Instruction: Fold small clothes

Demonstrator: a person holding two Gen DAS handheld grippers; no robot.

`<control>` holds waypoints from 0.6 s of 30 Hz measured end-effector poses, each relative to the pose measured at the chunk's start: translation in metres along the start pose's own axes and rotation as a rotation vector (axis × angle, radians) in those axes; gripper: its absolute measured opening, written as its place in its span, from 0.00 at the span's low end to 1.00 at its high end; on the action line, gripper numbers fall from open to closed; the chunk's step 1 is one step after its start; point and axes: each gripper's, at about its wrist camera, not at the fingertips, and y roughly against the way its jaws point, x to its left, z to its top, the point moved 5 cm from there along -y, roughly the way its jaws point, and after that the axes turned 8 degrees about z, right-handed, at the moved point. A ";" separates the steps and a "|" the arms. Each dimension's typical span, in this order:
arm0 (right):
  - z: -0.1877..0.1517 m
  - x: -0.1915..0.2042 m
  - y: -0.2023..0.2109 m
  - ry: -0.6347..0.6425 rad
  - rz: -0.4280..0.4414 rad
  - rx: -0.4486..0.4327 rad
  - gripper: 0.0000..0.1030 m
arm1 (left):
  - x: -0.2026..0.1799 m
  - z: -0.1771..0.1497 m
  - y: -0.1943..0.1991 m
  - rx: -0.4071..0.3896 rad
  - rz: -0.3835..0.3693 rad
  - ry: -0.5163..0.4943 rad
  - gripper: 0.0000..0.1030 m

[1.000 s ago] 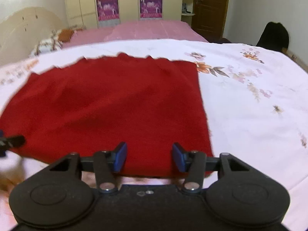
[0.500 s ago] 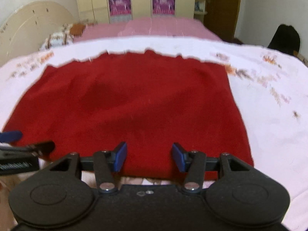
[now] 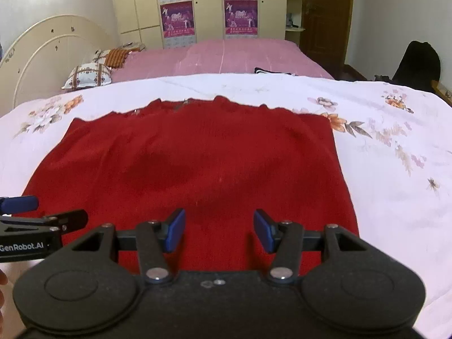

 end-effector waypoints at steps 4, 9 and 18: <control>0.010 -0.002 -0.007 0.004 -0.003 -0.012 0.51 | -0.001 0.015 -0.013 -0.004 0.005 0.009 0.91; 0.029 -0.003 -0.022 0.011 -0.004 -0.032 0.51 | -0.002 0.034 -0.039 -0.013 0.029 0.023 0.91; 0.042 -0.016 -0.066 0.033 -0.047 -0.001 0.51 | 0.012 0.039 -0.090 0.023 0.082 0.041 1.00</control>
